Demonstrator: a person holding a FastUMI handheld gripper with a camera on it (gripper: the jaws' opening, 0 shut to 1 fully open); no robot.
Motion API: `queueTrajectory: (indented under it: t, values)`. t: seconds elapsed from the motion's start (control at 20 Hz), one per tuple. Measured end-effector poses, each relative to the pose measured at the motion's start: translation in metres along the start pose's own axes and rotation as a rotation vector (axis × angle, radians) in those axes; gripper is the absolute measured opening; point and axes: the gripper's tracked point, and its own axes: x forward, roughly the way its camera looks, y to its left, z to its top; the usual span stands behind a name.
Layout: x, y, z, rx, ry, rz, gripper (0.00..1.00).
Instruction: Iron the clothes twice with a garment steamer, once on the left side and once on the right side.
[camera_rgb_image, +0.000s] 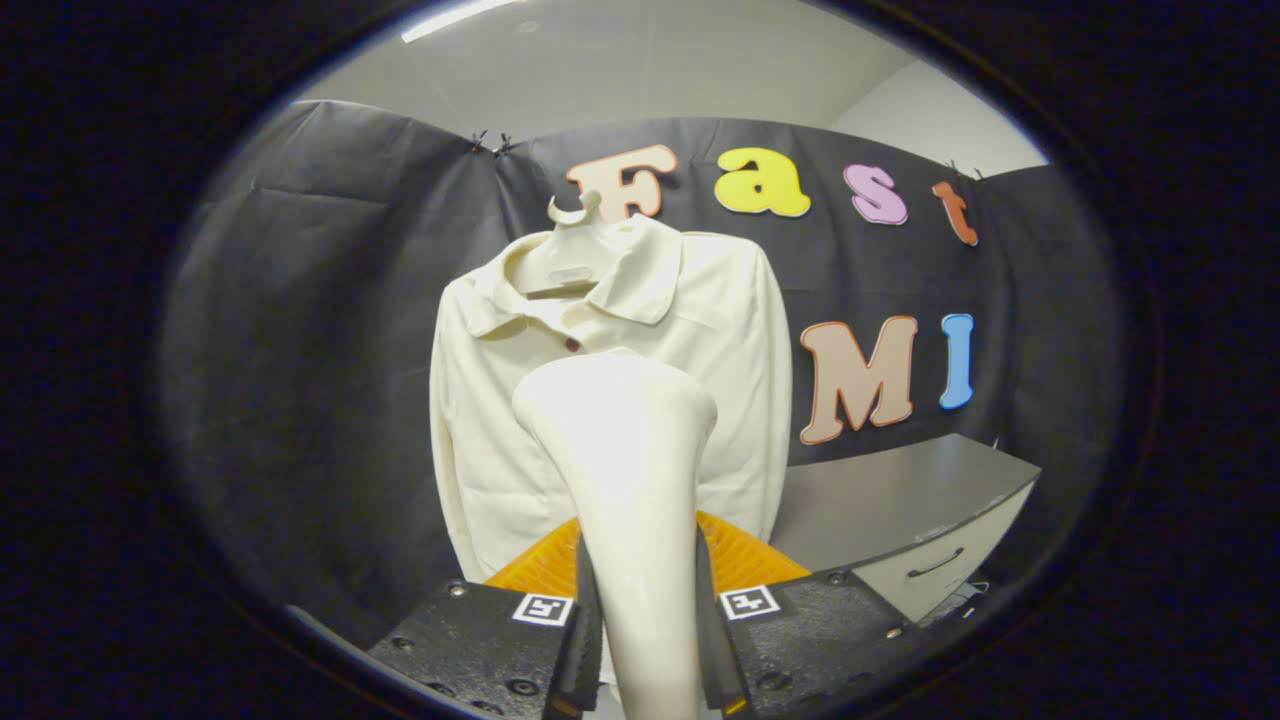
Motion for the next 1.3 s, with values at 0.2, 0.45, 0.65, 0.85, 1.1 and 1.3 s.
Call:
queueTrajectory:
  t: [0.2, 0.45, 0.65, 0.85, 1.1, 1.3]
  values:
    - [0.025, 0.032, -0.007, 0.015, 0.006, 0.04, 0.39]
    - [0.063, 0.077, -0.01, 0.056, -0.004, 0.104, 0.39]
    - [0.091, 0.111, -0.017, 0.083, 0.003, 0.147, 0.39]
    - [0.11, 0.12, -0.017, 0.125, -0.014, 0.127, 0.39]
    - [0.126, 0.122, -0.041, 0.084, 0.02, 0.073, 0.39]
    - [0.132, 0.124, -0.089, 0.025, 0.126, 0.035, 0.4]
